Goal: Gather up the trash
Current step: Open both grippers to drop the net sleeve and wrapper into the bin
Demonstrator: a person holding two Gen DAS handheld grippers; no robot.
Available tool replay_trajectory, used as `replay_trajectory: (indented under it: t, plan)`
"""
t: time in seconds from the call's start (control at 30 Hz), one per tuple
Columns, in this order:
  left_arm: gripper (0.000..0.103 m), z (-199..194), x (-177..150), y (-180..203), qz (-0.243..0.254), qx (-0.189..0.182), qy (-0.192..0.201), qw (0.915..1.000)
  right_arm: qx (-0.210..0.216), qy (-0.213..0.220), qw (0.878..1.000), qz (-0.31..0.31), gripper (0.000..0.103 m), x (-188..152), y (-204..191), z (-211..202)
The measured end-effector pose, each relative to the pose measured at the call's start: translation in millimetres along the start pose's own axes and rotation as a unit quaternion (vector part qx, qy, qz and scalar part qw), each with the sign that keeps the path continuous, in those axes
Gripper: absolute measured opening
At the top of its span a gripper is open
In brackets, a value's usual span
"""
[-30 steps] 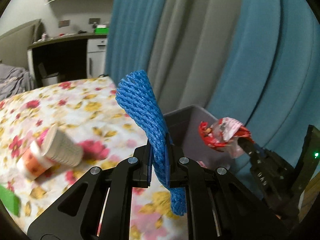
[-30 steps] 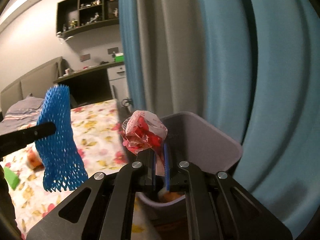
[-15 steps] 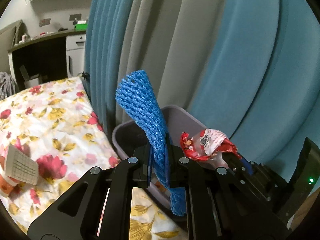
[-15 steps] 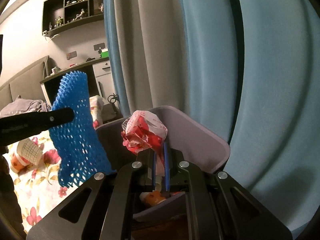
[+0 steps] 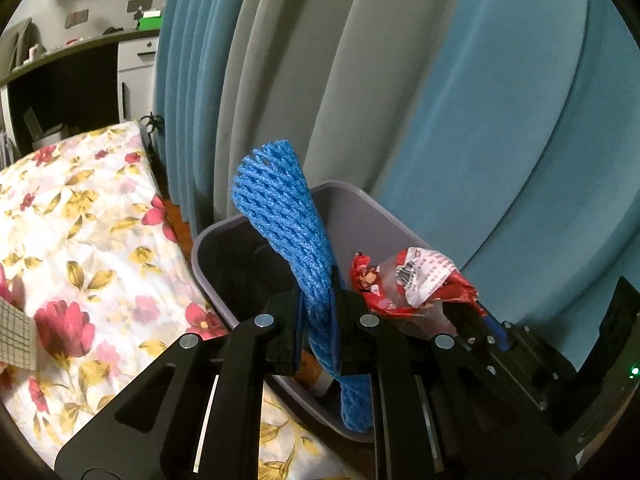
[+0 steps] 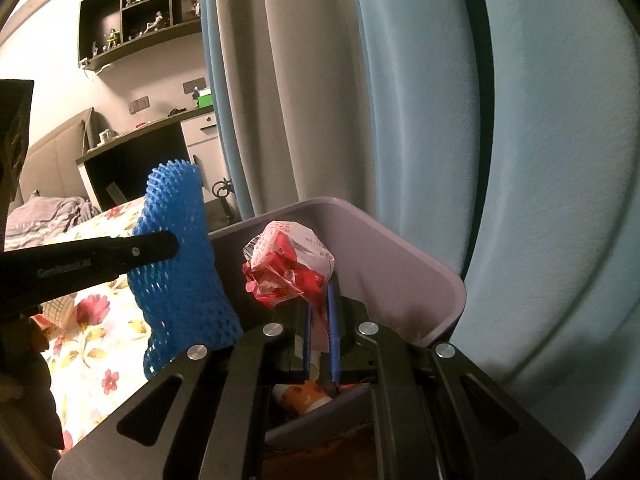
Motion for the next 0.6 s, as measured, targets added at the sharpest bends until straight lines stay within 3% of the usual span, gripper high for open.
replay_trajectory:
  t: [0.07, 0.1, 0.13, 0.17, 0.2, 0.37, 0.6]
  plan:
    - [0.016, 0.7, -0.5, 2.4, 0.004, -0.009, -0.001, 1.0, 0.004, -0.001, 1.0, 0.002, 0.012, 0.5, -1.1, 1.4]
    - [0.032, -0.4, -0.9, 2.5, 0.007, -0.008, 0.001, 0.9999, 0.004, -0.001, 1.0, 0.002, 0.019, 0.4, 0.6, 1.6]
    - [0.059, -2.9, -0.6, 0.4, 0.008, -0.002, 0.007, 0.9999, 0.002, 0.001, 1.0, 0.002, 0.024, 0.5, 1.1, 1.7]
    - [0.07, -6.0, 1.3, -2.3, 0.004, 0.004, 0.018, 0.9998, 0.001, 0.003, 1.0, 0.003, 0.033, 0.5, 1.8, 0.8]
    - [0.082, -12.2, 3.9, -6.4, -0.001, 0.013, 0.035, 0.9993, 0.002, 0.005, 1.0, 0.004, 0.036, 0.5, 2.5, -0.4]
    - [0.094, -34.5, 4.4, -20.2, 0.0, 0.043, 0.066, 0.9969, -0.001, 0.013, 1.0, 0.01, 0.043, 1.5, 7.3, -9.5]
    - [0.097, -71.7, -8.7, -51.7, -0.016, 0.089, 0.094, 0.9915, -0.005, 0.04, 0.999, 0.012, 0.071, 9.6, 4.9, -29.2]
Point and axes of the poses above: each gripper's, at about its wrist camera, not at the fingertips, and z roughly the way its jaws point, y to its right, x to its top, the point moved 10 cm from there along z, roughly the way its jaws point, and after that the axes turned 2 degrees about -z, right-handed, at the moved point
